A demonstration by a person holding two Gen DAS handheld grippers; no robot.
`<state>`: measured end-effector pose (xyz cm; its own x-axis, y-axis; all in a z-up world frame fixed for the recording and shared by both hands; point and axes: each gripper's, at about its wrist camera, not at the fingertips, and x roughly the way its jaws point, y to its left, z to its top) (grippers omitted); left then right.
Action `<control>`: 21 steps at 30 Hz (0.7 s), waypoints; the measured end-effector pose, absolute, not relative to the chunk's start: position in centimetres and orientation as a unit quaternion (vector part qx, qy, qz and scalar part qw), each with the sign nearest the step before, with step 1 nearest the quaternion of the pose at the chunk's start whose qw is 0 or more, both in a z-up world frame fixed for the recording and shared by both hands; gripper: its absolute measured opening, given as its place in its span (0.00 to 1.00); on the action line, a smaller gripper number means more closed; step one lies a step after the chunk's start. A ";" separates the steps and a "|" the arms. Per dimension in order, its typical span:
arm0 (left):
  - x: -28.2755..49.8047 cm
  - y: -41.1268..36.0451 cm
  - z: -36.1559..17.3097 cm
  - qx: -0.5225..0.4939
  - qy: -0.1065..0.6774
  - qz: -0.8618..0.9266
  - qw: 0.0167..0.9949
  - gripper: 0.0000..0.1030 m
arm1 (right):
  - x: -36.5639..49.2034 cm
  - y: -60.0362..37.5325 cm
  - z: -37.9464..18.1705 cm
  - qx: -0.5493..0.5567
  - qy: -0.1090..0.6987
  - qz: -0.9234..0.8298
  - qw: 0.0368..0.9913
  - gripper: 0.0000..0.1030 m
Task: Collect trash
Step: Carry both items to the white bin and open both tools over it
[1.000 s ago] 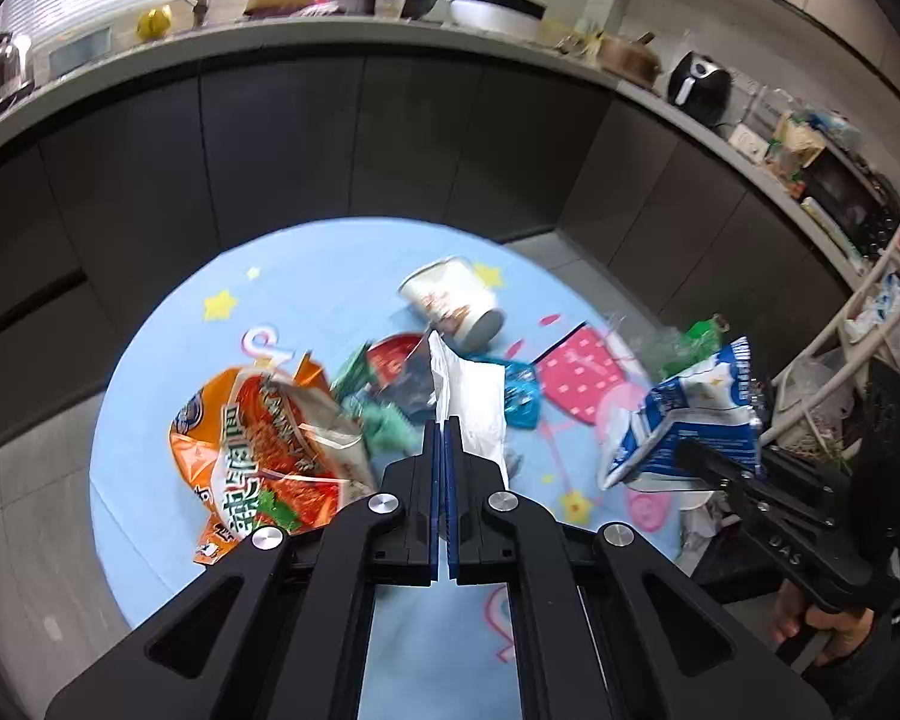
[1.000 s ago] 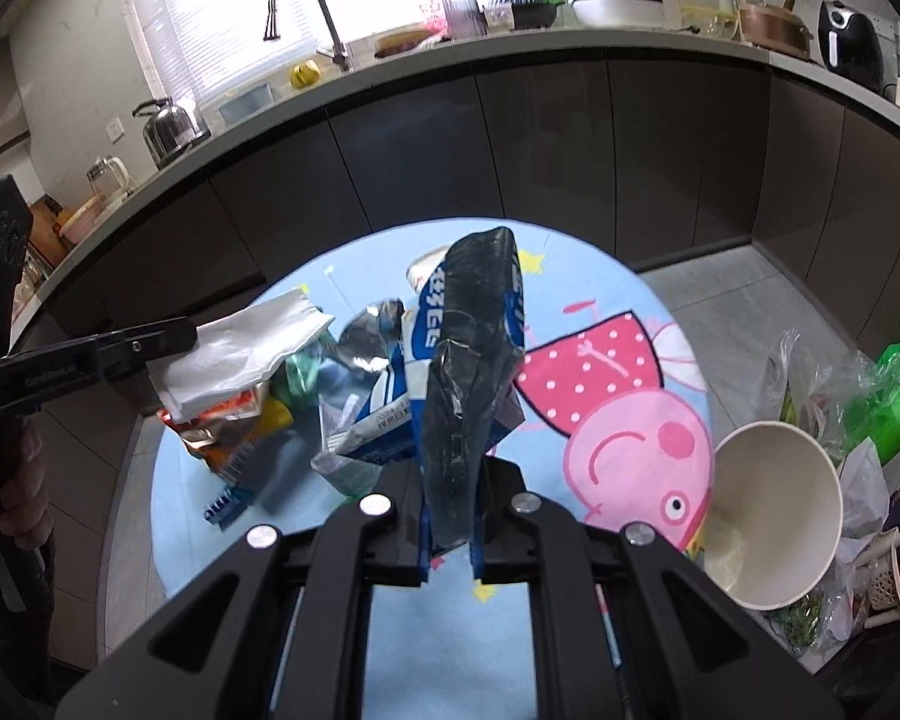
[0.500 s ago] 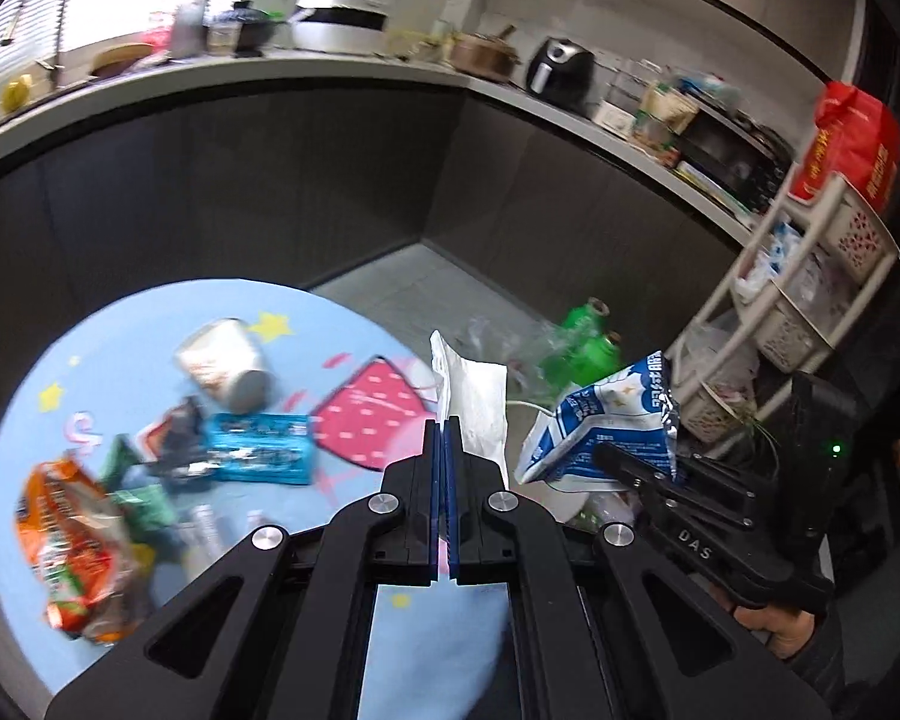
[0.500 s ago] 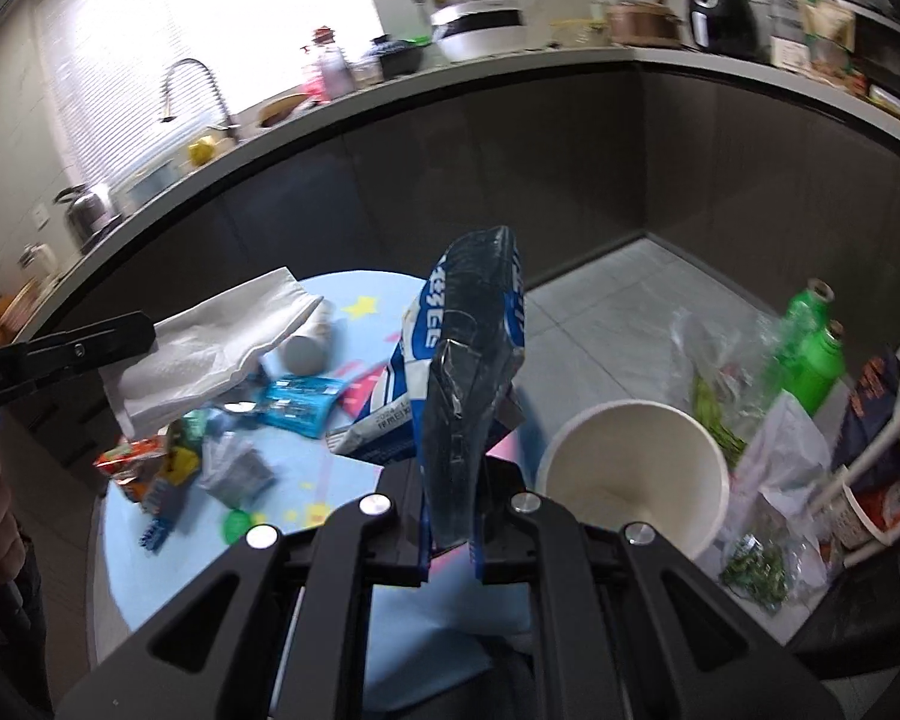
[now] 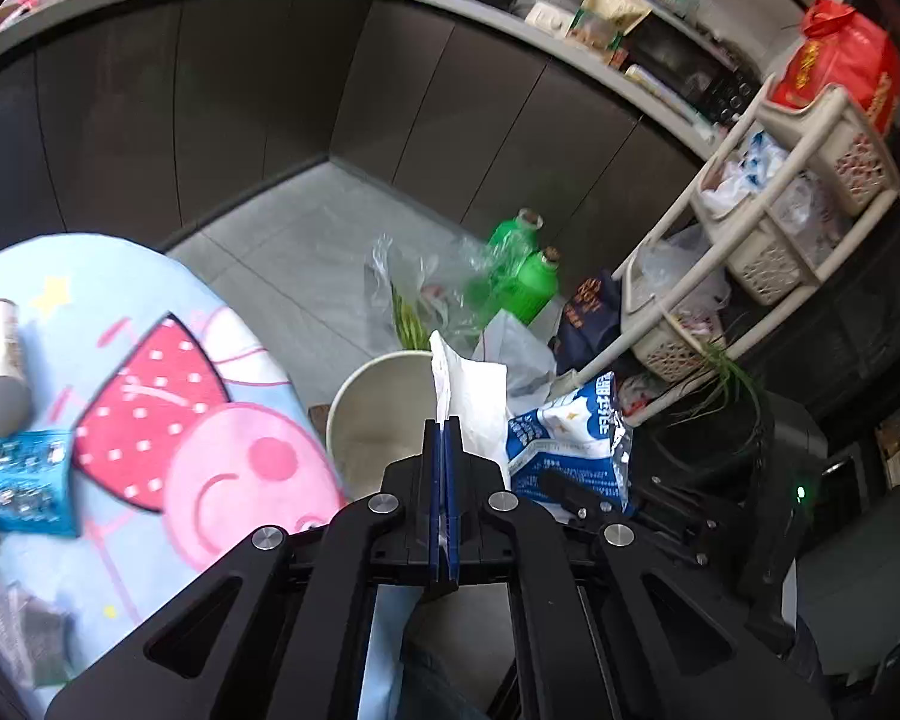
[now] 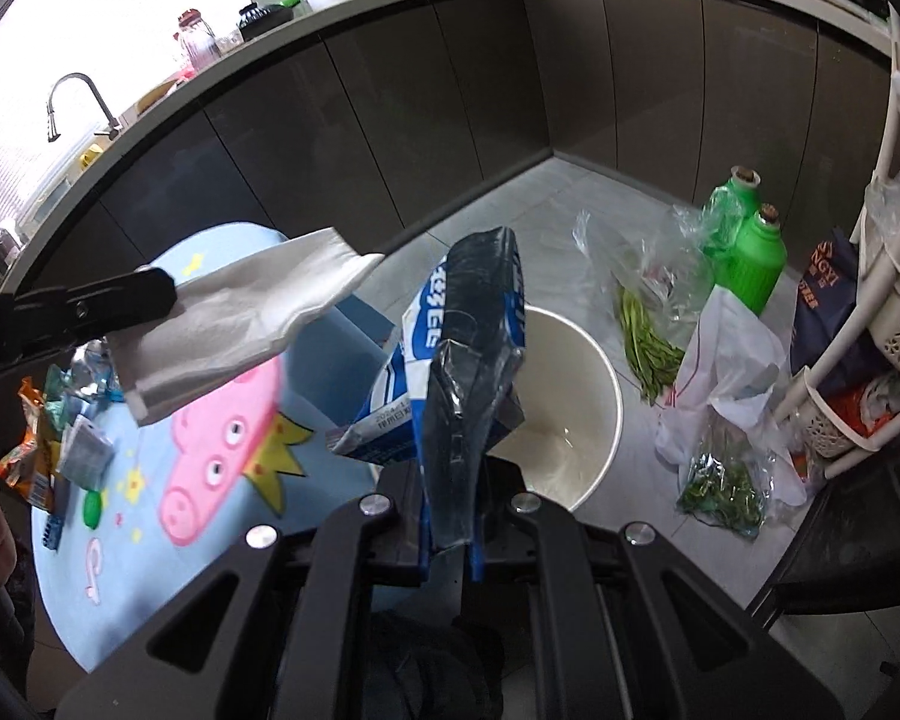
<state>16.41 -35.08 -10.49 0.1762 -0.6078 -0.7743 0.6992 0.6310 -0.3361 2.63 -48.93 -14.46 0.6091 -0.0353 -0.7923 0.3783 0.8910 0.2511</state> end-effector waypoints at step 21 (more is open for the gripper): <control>18.5 -40.7 -16.1 0.110 0.470 -0.377 0.790 0.52 | 5.1 -51.8 -21.0 0.210 0.457 -0.086 0.860 0.75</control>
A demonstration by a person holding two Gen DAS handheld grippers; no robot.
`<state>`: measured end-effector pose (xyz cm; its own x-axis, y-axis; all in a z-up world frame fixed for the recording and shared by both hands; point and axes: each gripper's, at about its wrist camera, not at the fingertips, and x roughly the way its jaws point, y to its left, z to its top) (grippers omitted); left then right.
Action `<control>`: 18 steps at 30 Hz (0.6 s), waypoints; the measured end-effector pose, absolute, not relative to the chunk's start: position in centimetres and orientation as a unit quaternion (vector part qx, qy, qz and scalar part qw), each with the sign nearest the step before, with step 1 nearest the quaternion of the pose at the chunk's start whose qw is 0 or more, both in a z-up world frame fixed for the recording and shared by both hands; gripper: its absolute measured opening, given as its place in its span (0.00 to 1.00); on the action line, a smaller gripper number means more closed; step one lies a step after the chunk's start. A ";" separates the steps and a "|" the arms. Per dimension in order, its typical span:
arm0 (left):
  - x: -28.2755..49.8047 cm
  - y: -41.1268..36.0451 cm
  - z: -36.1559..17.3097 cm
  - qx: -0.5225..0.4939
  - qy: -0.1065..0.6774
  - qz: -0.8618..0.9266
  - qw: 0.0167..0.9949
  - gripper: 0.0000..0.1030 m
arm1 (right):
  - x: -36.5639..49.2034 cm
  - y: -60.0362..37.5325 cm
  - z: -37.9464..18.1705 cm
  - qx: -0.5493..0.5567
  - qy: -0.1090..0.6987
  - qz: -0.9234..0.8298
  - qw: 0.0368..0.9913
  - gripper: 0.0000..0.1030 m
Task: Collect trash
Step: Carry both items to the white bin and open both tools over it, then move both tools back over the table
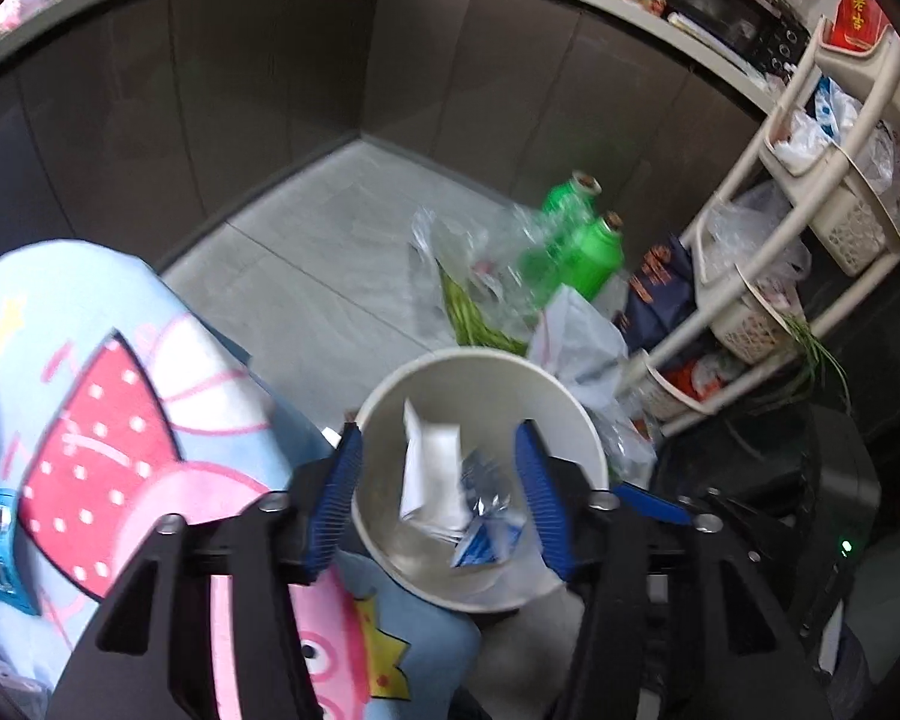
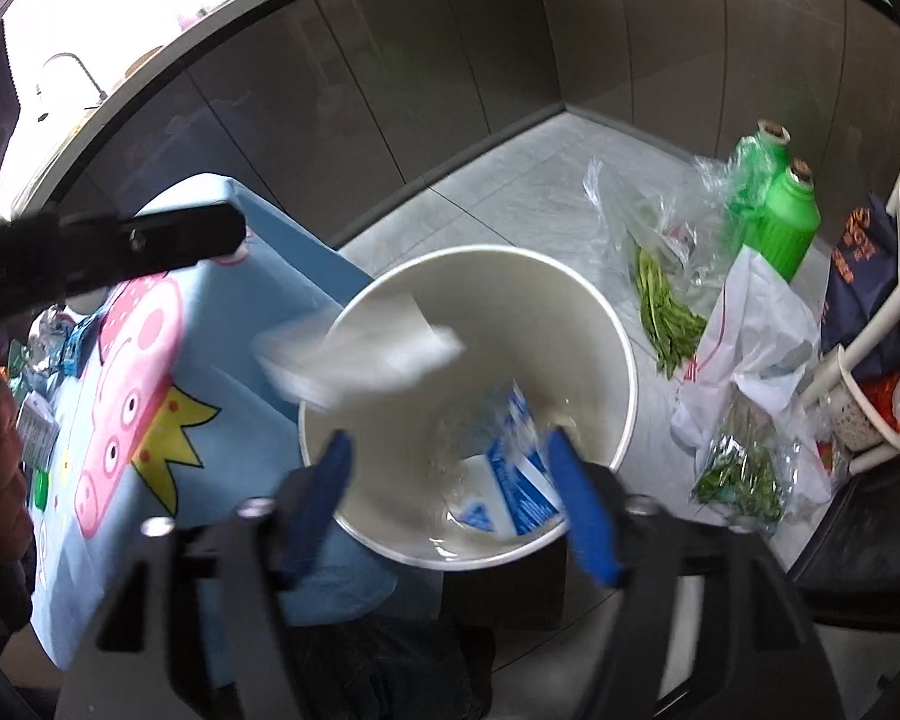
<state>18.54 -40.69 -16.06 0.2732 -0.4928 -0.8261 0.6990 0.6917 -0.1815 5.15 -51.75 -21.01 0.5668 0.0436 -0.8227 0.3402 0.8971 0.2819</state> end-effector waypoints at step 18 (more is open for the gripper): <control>17.8 -36.4 -11.5 0.075 0.443 -0.328 0.831 0.92 | 4.1 -48.7 -14.9 0.167 0.427 -0.071 0.886 0.97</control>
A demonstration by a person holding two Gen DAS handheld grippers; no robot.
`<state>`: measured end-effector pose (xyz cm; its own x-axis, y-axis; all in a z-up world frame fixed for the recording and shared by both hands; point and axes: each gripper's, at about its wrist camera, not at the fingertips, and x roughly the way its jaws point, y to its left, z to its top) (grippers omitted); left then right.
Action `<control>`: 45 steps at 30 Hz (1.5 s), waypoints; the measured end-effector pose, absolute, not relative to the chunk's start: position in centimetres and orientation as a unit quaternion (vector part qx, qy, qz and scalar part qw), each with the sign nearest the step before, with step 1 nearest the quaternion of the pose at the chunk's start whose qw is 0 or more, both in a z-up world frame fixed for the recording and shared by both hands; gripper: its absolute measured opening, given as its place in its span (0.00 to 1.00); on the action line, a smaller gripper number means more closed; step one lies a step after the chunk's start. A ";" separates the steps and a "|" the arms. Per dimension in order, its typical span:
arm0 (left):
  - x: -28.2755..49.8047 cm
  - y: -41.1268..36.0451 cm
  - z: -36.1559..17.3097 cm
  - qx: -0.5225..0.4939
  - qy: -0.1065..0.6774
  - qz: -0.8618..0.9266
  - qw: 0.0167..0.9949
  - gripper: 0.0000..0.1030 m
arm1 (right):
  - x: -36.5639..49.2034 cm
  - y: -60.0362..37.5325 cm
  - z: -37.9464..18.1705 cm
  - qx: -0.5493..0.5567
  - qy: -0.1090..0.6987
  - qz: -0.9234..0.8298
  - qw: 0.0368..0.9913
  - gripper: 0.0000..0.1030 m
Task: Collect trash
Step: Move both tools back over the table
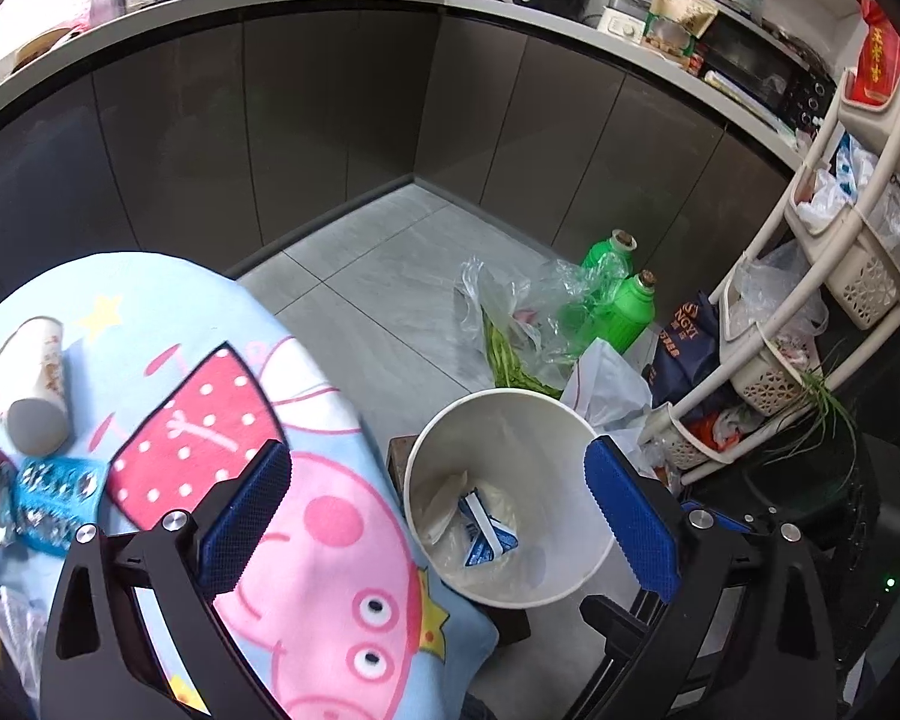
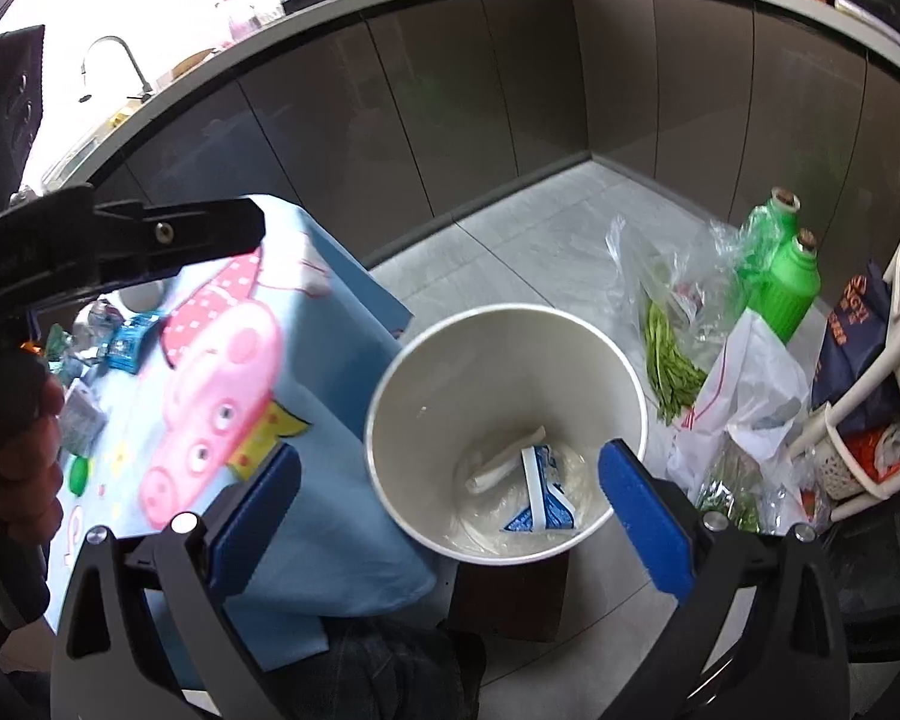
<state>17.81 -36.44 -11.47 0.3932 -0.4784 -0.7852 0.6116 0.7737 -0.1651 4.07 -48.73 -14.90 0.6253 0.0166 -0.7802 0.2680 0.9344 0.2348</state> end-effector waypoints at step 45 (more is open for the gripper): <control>7.8 0.5 -8.3 -0.019 0.440 -0.134 0.888 0.91 | 7.3 -20.5 -9.6 0.032 0.453 0.188 0.871 0.96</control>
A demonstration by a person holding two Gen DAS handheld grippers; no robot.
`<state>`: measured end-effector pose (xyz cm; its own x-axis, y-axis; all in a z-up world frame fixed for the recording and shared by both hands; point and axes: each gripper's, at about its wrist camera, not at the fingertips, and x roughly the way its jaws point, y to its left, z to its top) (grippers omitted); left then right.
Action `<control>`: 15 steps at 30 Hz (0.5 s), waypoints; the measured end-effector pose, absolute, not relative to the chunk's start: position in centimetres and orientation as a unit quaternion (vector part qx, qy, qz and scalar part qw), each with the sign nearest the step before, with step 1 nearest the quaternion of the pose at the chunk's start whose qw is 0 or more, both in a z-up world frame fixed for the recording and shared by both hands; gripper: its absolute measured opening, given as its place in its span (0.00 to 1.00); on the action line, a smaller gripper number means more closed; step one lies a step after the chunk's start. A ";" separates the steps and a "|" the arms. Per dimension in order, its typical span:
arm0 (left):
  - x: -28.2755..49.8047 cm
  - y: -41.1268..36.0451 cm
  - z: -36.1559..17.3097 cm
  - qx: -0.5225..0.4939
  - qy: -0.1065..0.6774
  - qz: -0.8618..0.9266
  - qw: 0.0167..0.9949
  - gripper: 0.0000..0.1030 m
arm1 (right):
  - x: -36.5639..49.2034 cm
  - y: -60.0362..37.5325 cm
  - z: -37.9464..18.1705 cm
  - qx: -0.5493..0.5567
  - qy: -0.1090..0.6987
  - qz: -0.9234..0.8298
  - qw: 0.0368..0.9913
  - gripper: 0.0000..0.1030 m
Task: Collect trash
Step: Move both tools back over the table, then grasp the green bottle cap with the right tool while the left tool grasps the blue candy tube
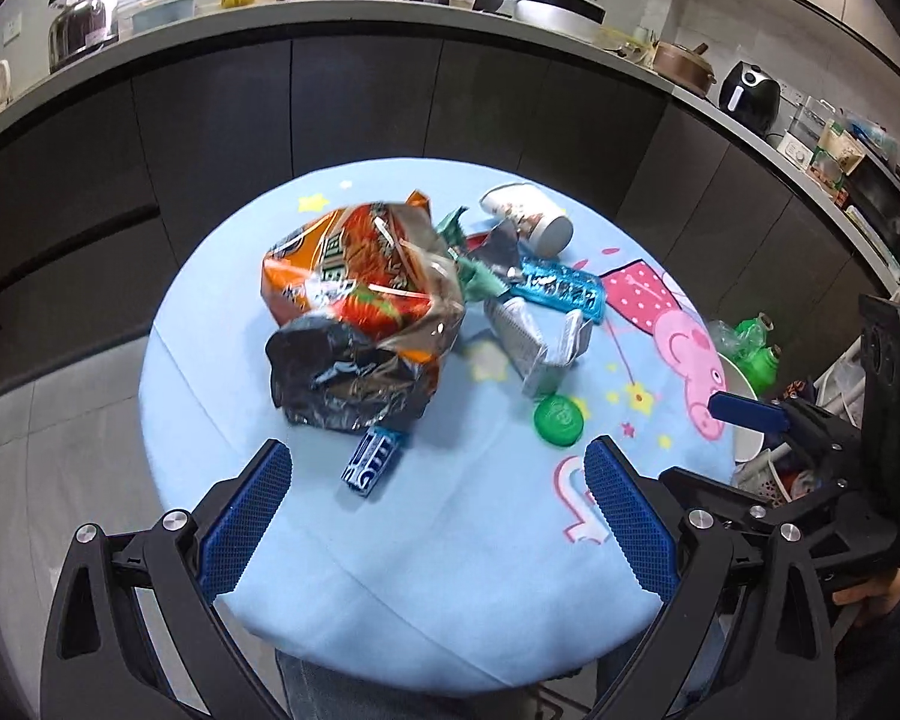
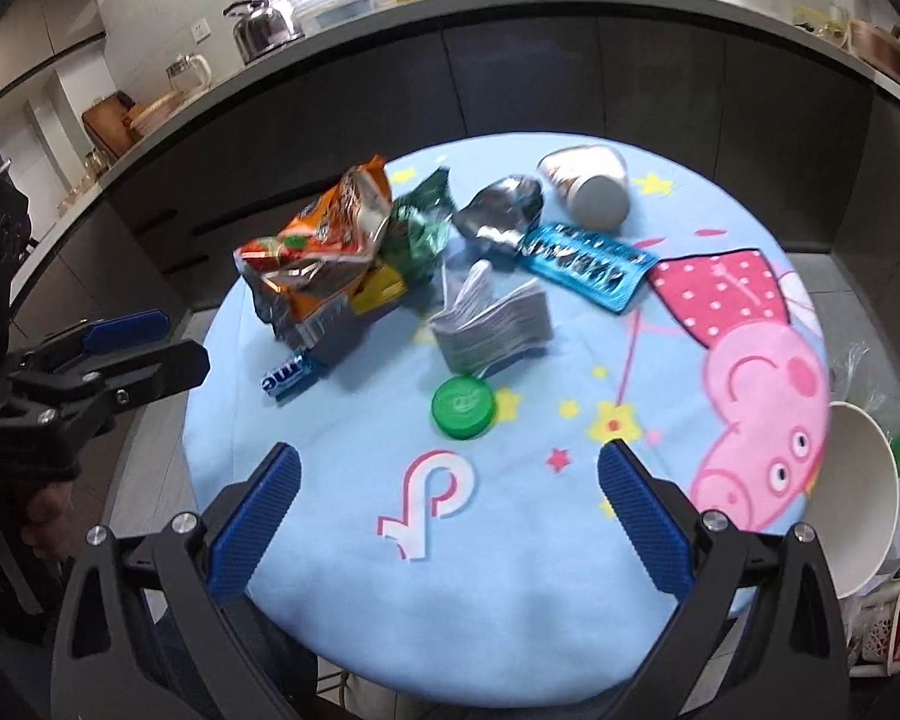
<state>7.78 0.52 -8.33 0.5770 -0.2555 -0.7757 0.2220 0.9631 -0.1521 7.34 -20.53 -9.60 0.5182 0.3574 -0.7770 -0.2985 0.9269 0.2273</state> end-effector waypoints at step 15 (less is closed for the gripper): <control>10.7 2.4 -13.5 -0.054 0.494 -0.150 0.855 0.61 | 10.6 -18.8 -14.0 0.024 0.492 0.185 0.851 0.59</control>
<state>10.73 2.37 -13.54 0.4681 -0.3094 -0.8278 0.2024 0.9494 -0.2403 10.63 -18.84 -14.05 0.4481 0.3391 -0.8271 -0.2912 0.9302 0.2236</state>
